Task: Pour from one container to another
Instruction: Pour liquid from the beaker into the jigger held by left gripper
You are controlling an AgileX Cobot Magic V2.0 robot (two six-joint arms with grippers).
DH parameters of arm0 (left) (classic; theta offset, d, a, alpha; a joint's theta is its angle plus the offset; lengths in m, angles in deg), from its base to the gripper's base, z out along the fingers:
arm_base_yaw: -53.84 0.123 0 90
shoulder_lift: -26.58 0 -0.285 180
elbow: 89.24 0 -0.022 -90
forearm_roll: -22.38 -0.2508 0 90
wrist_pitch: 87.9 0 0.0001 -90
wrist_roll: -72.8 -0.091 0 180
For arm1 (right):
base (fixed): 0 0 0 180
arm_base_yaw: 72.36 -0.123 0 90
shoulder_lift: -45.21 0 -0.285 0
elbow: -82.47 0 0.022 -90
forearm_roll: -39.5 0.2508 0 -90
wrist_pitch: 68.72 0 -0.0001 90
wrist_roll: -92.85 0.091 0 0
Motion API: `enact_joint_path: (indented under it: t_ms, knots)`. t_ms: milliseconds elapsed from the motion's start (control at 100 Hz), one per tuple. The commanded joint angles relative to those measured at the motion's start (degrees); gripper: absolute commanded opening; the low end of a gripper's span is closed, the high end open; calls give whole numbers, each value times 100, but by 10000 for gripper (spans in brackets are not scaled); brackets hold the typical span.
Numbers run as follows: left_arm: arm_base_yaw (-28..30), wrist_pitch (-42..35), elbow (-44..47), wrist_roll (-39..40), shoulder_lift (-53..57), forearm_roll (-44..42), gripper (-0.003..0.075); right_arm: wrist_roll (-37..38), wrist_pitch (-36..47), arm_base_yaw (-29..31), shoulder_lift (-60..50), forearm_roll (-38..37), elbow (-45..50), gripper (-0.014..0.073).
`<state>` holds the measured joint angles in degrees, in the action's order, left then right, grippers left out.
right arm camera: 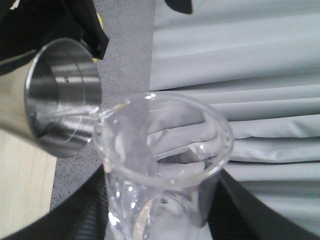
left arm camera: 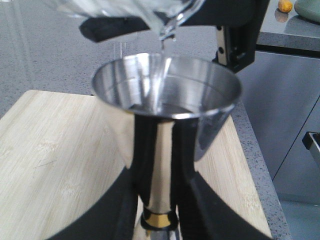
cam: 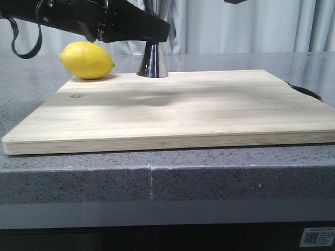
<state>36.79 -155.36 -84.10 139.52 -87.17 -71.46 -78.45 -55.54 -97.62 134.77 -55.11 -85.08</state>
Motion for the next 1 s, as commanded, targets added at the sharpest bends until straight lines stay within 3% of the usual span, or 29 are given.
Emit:
enact_joint_path:
  t_ms: [0, 990]
  knots:
    - [-35, -1031, -160, 18, 322, 382, 113, -13, -79, -4, -193, 5, -228, 277]
    - [-35, -1031, -160, 18, 322, 382, 113, -13, -167, -4, -193, -256, -228, 277]
